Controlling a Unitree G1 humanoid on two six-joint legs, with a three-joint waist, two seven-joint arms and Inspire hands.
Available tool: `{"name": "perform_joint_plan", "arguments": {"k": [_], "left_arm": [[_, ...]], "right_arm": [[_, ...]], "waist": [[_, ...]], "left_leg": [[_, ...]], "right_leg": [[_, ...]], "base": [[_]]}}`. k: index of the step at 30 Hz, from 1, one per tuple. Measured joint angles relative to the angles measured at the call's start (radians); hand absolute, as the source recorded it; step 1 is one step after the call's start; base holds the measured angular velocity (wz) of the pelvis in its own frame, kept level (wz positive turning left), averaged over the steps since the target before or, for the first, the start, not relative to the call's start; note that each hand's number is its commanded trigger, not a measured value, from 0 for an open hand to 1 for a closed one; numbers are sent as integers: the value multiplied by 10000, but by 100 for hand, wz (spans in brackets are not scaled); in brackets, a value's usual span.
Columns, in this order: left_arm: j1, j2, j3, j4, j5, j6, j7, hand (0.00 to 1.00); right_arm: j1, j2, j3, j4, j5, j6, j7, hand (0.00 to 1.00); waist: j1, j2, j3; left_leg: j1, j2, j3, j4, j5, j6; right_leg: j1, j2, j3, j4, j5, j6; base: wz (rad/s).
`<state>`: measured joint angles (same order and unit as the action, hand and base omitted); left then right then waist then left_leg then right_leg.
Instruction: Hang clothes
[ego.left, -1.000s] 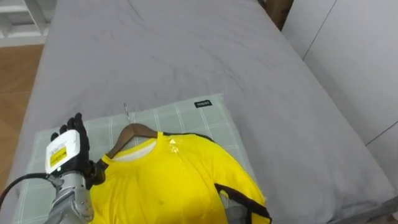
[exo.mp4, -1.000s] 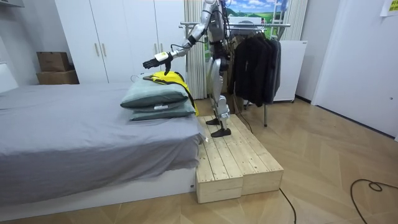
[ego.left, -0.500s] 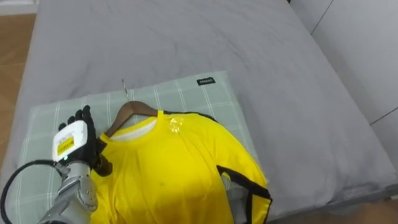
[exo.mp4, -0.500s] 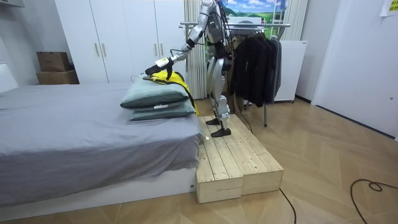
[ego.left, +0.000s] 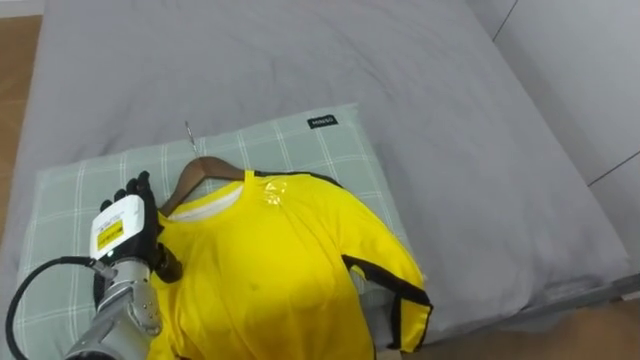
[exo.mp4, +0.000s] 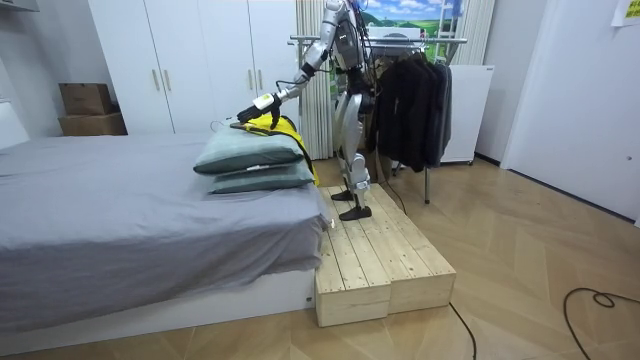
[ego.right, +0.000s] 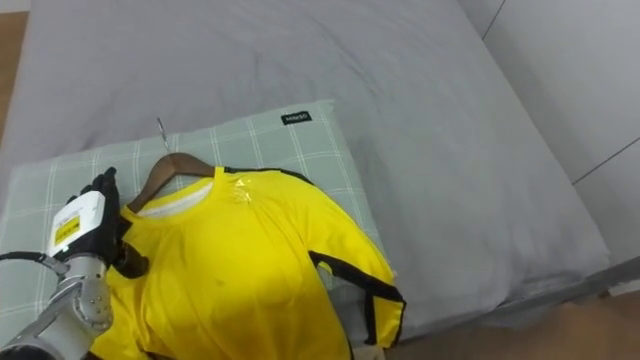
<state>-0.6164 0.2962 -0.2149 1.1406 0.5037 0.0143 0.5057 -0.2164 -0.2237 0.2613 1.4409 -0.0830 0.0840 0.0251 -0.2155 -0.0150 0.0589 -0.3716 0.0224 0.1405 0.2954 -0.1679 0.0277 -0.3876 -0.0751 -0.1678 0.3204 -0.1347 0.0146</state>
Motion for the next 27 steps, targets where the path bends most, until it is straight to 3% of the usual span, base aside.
{"name": "perform_joint_plan", "arguments": {"k": [5, 10, 21, 27], "left_arm": [[1, -3, 36, 38, 10, -20, -111, 0], [-7, -2, 36, 72, 8, -77, -134, 0], [-15, -1, 26, 87, 1, -72, -343, 0], [-12, -2, 35, 237, 0, -58, -471, 0]], "right_arm": [[-8, 8, 11, 3, -16, -3, 11, 0], [13, 7, 11, -3, -13, 12, 39, 0], [39, -29, 233, -4, 154, 24, 3, 0], [42, -31, 234, -3, 157, 29, 18, 0]], "waist": [[-4, -72, 90], [-25, -99, 102], [-85, -131, 95], [-80, -203, 48]], "left_leg": [[-54, -23, 125, 112, 68, 63], [-450, -44, 204, 442, 74, 76], [-1010, -16, 146, 850, 89, 91], [-1011, -19, 121, 853, 90, 92]], "right_leg": [[-198, -85, 109, 330, -35, -26], [-600, -124, 275, 657, -98, -37], [-1077, -117, 282, 979, -204, -84], [-1078, -118, 281, 985, -200, -90]], "base": [[-4], [-2], [1], [0]]}}
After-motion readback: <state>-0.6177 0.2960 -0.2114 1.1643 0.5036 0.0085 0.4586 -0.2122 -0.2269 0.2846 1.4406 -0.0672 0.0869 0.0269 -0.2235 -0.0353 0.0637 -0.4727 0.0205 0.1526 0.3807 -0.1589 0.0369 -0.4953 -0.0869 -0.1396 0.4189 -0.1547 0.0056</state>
